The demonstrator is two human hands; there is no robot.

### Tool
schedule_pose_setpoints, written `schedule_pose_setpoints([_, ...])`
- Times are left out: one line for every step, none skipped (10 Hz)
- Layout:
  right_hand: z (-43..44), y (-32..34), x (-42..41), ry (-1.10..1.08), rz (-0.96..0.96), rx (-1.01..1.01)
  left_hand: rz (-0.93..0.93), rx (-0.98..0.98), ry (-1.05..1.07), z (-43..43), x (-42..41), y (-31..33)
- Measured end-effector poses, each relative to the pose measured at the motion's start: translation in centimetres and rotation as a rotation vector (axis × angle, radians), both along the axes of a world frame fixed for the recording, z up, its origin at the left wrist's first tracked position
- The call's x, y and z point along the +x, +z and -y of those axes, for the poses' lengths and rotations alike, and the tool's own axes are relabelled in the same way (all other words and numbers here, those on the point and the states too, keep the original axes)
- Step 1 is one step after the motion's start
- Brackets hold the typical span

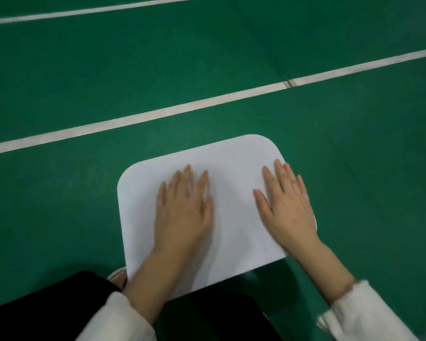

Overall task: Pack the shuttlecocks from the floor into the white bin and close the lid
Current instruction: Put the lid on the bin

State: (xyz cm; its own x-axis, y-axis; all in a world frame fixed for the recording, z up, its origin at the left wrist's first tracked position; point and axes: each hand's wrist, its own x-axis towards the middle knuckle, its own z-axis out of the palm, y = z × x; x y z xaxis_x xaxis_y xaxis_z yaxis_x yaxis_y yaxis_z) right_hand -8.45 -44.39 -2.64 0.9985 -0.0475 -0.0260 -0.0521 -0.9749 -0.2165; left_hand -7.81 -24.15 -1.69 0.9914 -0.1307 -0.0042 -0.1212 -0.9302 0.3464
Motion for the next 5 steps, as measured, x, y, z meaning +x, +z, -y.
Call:
schedule_pose_setpoints([0.0, -0.5, 0.3, -0.009, 0.008, -0.002, -0.060, 0.089, -0.044, 2.1, -2.4, -1.7])
schedule_pose_setpoints([-0.2, -0.7, 0.5, -0.012, 0.014, -0.030, -0.033, 0.144, -0.035, 2.0, -2.6, -2.6])
schedule_pose_setpoints([-0.5, -0.3, 0.4, -0.013, 0.015, -0.033, -0.046, 0.138, -0.039, 2.0, -2.5, -2.3])
schedule_pose_setpoints([-0.7, 0.3, 0.6, -0.003, -0.033, -0.028, -0.107, 0.129, -0.061, 2.1, -2.5, -1.4])
schedule_pose_setpoints([-1.5, 2.5, 1.4, -0.003, -0.100, -0.082, -0.192, 0.140, -0.110, 1.2, -1.0, 0.8])
